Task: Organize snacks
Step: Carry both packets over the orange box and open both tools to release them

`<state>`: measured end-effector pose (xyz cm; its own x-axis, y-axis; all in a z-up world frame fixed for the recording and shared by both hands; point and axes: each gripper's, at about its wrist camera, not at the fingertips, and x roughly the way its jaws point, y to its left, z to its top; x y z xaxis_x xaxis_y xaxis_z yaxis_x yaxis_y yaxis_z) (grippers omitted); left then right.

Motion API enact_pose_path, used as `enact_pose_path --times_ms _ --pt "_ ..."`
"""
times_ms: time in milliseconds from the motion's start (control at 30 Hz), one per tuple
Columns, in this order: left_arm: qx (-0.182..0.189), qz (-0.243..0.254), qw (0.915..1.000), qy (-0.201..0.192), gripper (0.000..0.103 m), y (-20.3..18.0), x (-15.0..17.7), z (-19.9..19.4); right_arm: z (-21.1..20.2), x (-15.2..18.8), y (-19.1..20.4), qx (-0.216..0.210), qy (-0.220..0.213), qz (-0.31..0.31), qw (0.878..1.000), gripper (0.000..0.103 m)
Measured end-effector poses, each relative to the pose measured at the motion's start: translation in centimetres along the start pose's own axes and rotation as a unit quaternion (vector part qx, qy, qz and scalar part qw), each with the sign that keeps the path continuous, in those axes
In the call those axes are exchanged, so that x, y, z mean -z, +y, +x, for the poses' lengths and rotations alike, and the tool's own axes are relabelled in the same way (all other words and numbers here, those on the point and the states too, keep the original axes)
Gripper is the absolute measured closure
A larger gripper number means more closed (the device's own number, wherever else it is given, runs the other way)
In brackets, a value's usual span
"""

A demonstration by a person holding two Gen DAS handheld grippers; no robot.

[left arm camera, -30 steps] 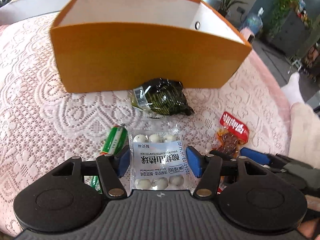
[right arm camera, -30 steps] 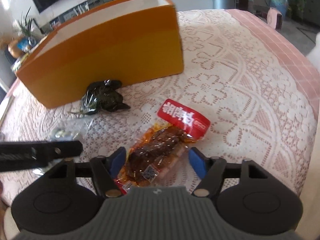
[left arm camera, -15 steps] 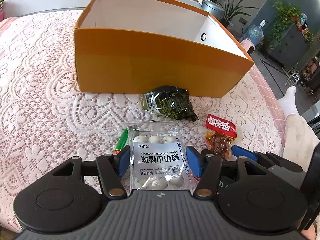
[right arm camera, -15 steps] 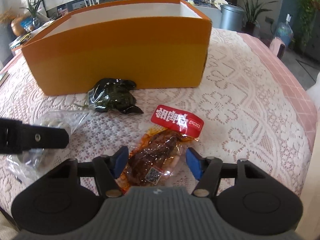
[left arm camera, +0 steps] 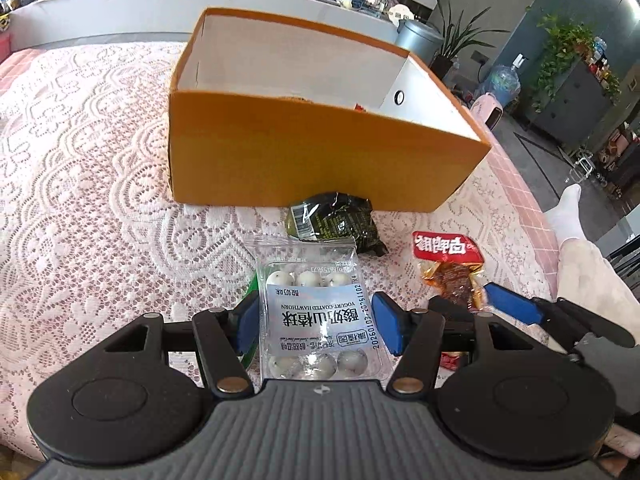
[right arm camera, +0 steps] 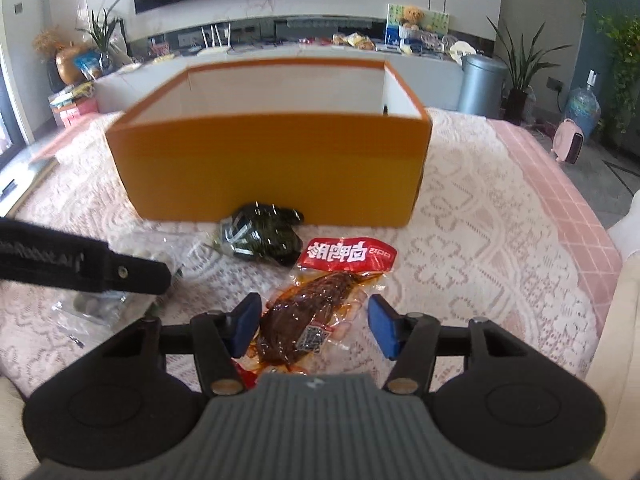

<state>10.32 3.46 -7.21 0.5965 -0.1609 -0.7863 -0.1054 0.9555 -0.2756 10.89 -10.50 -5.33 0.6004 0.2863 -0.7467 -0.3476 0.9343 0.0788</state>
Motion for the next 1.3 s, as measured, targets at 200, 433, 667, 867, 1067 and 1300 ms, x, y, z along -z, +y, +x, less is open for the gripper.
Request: enact_pose_path --times_ms 200,433,667,867,1067,1300 --pt "0.003 0.003 0.9997 -0.025 0.036 -0.4 -0.5 -1.9 -3.2 -1.8 -0.1 -0.021 -0.038 -0.002 0.999 0.047" --pt "0.005 0.016 0.9981 -0.06 0.036 -0.9 -2.5 -4.1 -5.5 -5.0 0.1 -0.046 -0.073 -0.023 0.996 0.047" --pt "0.006 0.016 0.9954 -0.095 0.036 -1.1 -6.0 -5.1 -5.7 -9.2 -0.3 -0.061 -0.1 -0.036 0.992 0.047" --pt "-0.007 0.031 0.9926 -0.117 0.036 -1.8 -9.4 -4.5 -4.6 -12.5 -0.3 -0.052 -0.117 -0.059 0.99 0.048" --pt "-0.017 0.044 0.991 -0.125 0.036 -2.5 -12.3 -2.9 -2.0 -15.9 -0.8 -0.053 -0.115 -0.066 0.99 0.048" --pt "-0.031 0.041 0.9928 -0.108 0.036 -1.8 -14.5 1.2 3.2 -18.1 -1.2 -0.041 -0.094 -0.089 0.991 0.048"
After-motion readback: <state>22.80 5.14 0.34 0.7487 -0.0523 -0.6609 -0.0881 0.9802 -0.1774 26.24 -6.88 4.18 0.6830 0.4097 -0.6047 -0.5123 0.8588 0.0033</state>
